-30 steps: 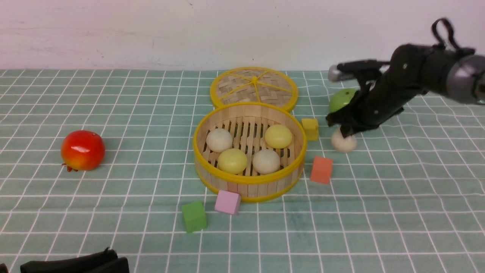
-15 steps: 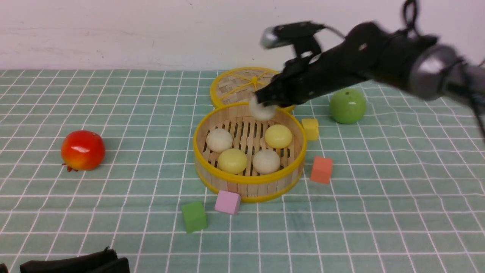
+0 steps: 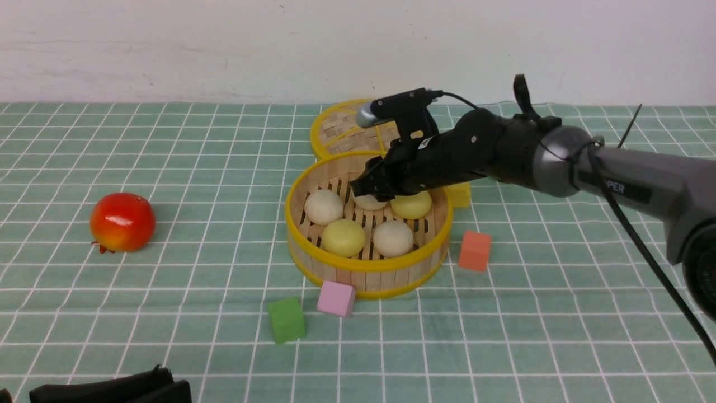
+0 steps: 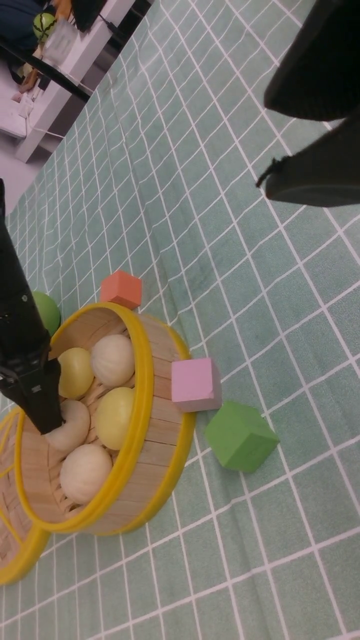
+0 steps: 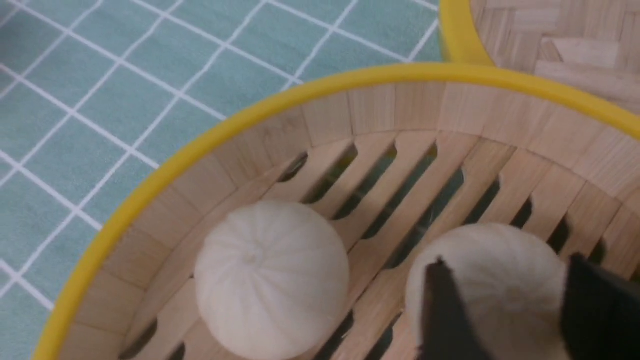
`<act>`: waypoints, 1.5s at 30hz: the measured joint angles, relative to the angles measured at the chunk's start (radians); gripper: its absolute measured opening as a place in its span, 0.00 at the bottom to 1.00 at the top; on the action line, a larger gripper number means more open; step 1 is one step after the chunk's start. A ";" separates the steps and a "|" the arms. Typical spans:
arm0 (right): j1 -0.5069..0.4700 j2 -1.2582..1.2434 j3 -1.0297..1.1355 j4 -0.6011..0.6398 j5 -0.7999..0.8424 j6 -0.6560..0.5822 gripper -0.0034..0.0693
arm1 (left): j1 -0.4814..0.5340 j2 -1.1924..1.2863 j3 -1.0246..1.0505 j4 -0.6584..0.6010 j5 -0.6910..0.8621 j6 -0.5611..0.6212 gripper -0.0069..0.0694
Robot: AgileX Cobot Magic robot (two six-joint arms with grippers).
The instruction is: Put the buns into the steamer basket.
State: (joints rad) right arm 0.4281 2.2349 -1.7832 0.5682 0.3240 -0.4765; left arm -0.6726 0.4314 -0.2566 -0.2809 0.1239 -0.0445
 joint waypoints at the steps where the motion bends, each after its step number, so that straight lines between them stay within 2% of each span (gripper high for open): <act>1: 0.000 -0.012 0.001 -0.001 0.015 0.000 0.61 | 0.000 0.000 0.000 0.000 0.000 0.000 0.32; 3: -0.001 -0.054 0.001 -0.006 0.060 -0.001 0.68 | 0.000 0.000 0.000 0.000 0.000 0.000 0.32; 4: -0.001 -0.054 0.001 -0.005 0.065 -0.001 0.69 | 0.000 0.000 0.000 0.000 0.000 0.000 0.32; 5: -0.008 -0.115 0.001 -0.016 0.129 -0.001 0.72 | 0.000 0.000 0.000 0.000 0.000 0.000 0.33; 6: -0.010 -0.123 0.001 -0.018 0.149 -0.001 0.72 | 0.000 0.000 0.000 0.000 0.000 0.000 0.33; 8: -0.032 -0.243 0.001 -0.047 0.324 0.030 0.71 | 0.000 0.000 0.000 0.000 0.000 0.000 0.33; 9: -0.034 -0.253 0.001 -0.050 0.324 0.030 0.71 | 0.000 0.000 0.000 0.000 0.000 0.000 0.33; 10: -0.055 -0.343 0.001 -0.088 0.469 0.081 0.67 | 0.000 0.000 0.000 0.000 0.000 0.000 0.33; 11: -0.058 -0.353 0.001 -0.093 0.485 0.087 0.66 | 0.000 0.000 0.000 0.000 0.000 0.000 0.33; 12: -0.073 -0.424 0.000 -0.142 0.615 0.153 0.60 | 0.000 0.000 0.000 0.000 0.000 0.000 0.33; 14: -0.083 -0.502 0.004 -0.216 0.757 0.232 0.50 | 0.000 0.000 0.000 0.000 0.000 0.000 0.33; 16: -0.084 -0.566 0.027 -0.278 0.858 0.294 0.39 | 0.000 0.000 0.000 0.000 0.000 0.000 0.33; 17: -0.084 -0.573 0.031 -0.284 0.858 0.294 0.39 | 0.000 0.000 0.000 0.000 0.000 0.000 0.33; 18: -0.084 -0.623 0.062 -0.318 0.899 0.328 0.30 | 0.000 0.000 0.000 0.000 0.000 0.000 0.33; 22: -0.084 -0.776 0.178 -0.353 0.924 0.397 0.10 | 0.000 0.000 0.000 0.000 0.000 0.000 0.33; 26: -0.085 -0.909 0.266 -0.346 0.933 0.419 0.02 | 0.000 0.000 0.000 0.000 0.000 0.000 0.33; 39: -0.085 -1.073 0.295 -0.348 0.941 0.420 0.02 | 0.000 0.000 0.000 0.000 0.000 0.000 0.33; 42: -0.085 -1.153 0.348 -0.405 0.921 0.409 0.03 | 0.000 0.000 0.000 0.000 0.000 0.000 0.34; 45: -0.091 -1.242 0.439 -0.456 0.834 0.404 0.03 | 0.000 0.000 0.000 0.000 0.000 0.000 0.35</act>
State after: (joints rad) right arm 0.3376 0.9926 -1.3447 0.1125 1.1584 -0.0723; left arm -0.6726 0.4314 -0.2566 -0.2809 0.1239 -0.0445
